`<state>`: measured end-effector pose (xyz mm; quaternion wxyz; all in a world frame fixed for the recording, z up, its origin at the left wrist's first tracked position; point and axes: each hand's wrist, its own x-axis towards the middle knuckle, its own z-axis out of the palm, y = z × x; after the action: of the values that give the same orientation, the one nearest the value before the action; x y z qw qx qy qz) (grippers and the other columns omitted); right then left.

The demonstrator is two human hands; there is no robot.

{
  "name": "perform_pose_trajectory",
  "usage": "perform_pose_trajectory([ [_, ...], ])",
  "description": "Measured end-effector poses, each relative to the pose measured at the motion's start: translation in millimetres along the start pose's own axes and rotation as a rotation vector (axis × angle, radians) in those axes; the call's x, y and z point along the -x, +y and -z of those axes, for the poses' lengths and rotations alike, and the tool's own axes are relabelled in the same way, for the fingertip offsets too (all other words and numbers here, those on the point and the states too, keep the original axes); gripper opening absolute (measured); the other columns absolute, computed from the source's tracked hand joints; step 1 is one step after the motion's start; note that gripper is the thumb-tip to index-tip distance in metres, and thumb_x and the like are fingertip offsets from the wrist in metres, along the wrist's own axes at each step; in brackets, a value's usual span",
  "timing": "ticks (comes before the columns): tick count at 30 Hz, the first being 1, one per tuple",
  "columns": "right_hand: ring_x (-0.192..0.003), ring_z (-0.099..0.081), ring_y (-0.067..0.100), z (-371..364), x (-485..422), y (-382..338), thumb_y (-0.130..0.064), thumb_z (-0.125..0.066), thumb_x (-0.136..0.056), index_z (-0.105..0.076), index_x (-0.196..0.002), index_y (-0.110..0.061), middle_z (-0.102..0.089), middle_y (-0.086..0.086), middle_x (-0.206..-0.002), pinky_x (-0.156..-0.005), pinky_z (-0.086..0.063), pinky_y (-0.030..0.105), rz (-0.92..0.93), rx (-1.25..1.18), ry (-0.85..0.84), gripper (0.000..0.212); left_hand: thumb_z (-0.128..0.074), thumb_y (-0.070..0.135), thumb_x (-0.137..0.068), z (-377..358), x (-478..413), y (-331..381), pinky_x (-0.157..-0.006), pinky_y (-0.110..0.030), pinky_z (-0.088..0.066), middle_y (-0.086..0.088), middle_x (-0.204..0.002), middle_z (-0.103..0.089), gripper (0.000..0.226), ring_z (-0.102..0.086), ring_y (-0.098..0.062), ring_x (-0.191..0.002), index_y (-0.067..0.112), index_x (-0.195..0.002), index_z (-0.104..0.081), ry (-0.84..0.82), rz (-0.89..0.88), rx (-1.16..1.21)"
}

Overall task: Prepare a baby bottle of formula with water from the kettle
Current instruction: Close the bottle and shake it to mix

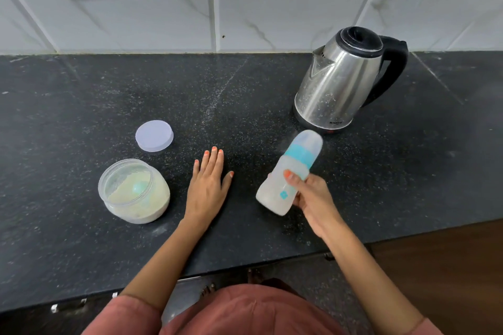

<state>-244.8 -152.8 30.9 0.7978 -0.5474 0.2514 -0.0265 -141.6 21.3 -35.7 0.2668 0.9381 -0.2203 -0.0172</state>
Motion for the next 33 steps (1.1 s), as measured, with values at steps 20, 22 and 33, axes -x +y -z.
perform_pose_trajectory([
  [20,-0.077,-0.069,0.004,-5,-8,-16,-0.019,-0.063,-0.077,-0.063,-0.089,-0.019,-0.074,-0.01,-0.077,-0.066,-0.058,0.023,0.139,-0.323,0.232,0.012,-0.03,0.031,-0.1,-24,0,-3,-0.116,-0.034,-0.002,-0.011,-0.156,-0.012,0.055,-0.01,-0.023,-0.145,0.005,-0.146,-0.015,-0.007,0.014,-0.222],
  [22,-0.076,-0.069,0.006,-12,3,-8,-0.021,-0.068,-0.066,-0.066,-0.086,-0.018,-0.074,-0.008,-0.077,-0.063,-0.056,0.021,0.092,-0.092,0.093,0.02,-0.03,0.031,-0.1,-24,0,-3,-0.116,-0.033,-0.002,-0.011,-0.156,-0.011,0.055,-0.01,-0.023,-0.145,0.005,-0.146,-0.015,-0.011,0.015,-0.223],
  [33,-0.078,-0.069,0.006,-26,1,-2,-0.025,-0.065,-0.071,-0.067,-0.089,-0.018,-0.074,-0.006,-0.081,-0.066,-0.057,0.024,0.09,-0.213,0.116,0.019,-0.031,0.033,-0.099,-26,0,-4,-0.116,-0.032,-0.001,-0.01,-0.156,-0.011,0.056,-0.01,-0.022,-0.145,0.007,-0.146,-0.015,0.001,0.022,-0.219],
])
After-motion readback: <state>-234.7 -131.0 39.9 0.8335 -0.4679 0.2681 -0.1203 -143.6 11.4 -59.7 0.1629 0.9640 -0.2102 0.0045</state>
